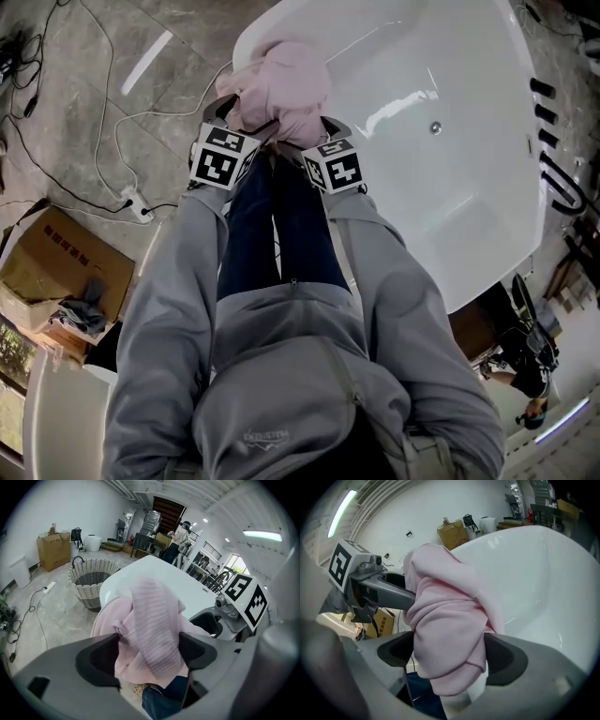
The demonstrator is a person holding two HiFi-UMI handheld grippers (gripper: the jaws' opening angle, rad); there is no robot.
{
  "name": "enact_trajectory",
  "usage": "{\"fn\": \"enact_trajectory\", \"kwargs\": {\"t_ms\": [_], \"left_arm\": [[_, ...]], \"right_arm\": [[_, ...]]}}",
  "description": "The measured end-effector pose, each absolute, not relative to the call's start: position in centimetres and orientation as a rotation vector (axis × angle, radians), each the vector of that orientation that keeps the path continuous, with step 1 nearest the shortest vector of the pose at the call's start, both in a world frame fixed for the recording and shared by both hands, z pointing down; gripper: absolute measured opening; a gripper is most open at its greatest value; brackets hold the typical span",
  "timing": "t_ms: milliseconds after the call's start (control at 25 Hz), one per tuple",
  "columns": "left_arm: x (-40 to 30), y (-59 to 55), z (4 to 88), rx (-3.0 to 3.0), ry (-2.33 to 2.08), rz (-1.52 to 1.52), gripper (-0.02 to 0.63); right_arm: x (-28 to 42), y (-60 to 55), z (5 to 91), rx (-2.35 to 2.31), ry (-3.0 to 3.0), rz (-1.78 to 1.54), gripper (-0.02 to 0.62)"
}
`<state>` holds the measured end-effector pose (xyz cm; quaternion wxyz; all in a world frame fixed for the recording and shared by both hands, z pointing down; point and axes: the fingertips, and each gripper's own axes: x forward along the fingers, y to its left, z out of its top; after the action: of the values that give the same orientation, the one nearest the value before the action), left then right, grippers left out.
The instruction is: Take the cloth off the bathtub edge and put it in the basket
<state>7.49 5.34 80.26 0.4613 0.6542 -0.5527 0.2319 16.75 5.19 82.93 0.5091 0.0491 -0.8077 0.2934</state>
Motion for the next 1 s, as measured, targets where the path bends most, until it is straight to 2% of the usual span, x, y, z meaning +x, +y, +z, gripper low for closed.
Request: {"fn": "enact_trajectory", "kwargs": {"t_ms": [120, 200, 360, 400, 480, 600, 720, 1000], "left_arm": [[7.7, 5.3, 80.4, 1.605, -1.33, 0.544, 0.377], [8.0, 5.3, 80.4, 1.594, -1.304, 0.533, 0.376], [8.8, 5.4, 80.3, 1.57, -1.236, 0.545, 0.368], [9.2, 5.6, 80.2, 1.567, -1.215, 0.537, 0.347], [10.1, 6.0, 80.0, 1.574, -1.178, 0.512, 0.238], [11.7, 6.3, 79.2, 1.627, -1.149, 0.496, 0.124], [12.6, 6.1, 77.9, 1.675, -1.136, 0.494, 0.099], [13.0, 5.6, 72.7, 1.774, -1.131, 0.5, 0.091]], "right_arm": [[16.2, 5.2, 82.2, 0.091, -1.982, 0.614, 0.422], [15.9, 5.2, 81.5, 0.069, -2.005, 0.539, 0.338], [15.6, 5.5, 80.4, 0.044, -2.03, 0.442, 0.265], [15.6, 5.6, 80.3, 0.043, -2.034, 0.428, 0.255], [15.5, 5.6, 79.8, 0.038, -2.044, 0.4, 0.235], [15.4, 5.6, 78.7, 0.013, -2.066, 0.323, 0.199], [15.4, 5.8, 77.1, -0.005, -2.087, 0.263, 0.113], [15.8, 5.6, 71.8, 0.03, -2.158, 0.254, 0.086]]}}
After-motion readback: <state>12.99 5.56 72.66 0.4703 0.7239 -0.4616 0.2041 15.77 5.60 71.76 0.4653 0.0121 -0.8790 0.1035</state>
